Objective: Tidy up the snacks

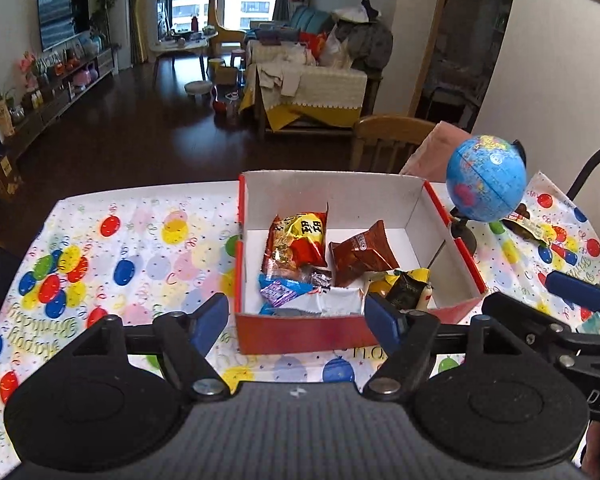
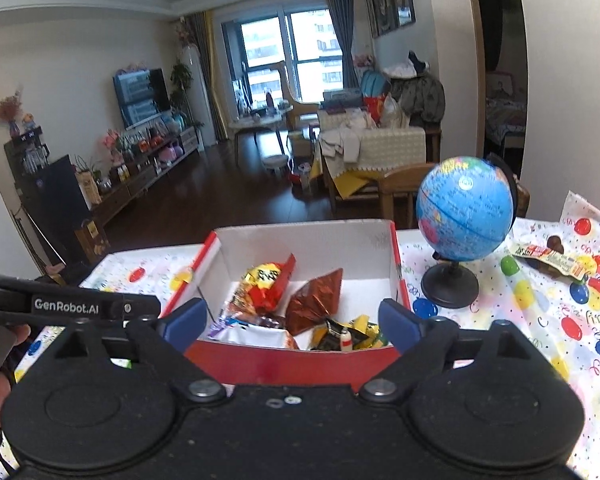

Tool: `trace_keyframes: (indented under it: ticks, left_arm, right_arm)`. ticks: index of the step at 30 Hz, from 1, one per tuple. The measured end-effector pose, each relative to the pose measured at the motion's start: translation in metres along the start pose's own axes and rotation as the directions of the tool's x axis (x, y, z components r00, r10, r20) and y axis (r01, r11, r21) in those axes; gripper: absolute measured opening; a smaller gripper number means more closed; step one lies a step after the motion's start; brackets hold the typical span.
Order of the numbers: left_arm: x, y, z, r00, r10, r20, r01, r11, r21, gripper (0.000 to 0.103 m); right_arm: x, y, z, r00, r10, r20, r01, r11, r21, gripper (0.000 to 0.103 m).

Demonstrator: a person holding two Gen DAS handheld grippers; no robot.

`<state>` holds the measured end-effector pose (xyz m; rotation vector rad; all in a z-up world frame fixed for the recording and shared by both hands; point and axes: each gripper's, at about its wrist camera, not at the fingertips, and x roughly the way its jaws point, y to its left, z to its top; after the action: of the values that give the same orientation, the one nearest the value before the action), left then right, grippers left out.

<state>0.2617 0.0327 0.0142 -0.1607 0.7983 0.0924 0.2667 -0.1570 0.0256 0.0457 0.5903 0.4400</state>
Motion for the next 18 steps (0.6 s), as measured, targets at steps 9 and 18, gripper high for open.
trace_keyframes:
  ticks: [9, 18]
  left_arm:
    - [-0.048, 0.004, -0.022, 0.999, 0.011, 0.049, -0.012, 1.0, 0.023, 0.081]
    - [-0.078, 0.006, -0.038, 0.998, -0.016, 0.062, 0.014, 1.0, 0.023, 0.082]
  right_arm:
    - [-0.04, 0.018, -0.006, 0.996, 0.027, 0.089, -0.03, 0.999, 0.035, 0.103]
    - [-0.066, 0.025, -0.011, 0.993, 0.013, 0.117, -0.019, 0.998, 0.052, 0.103]
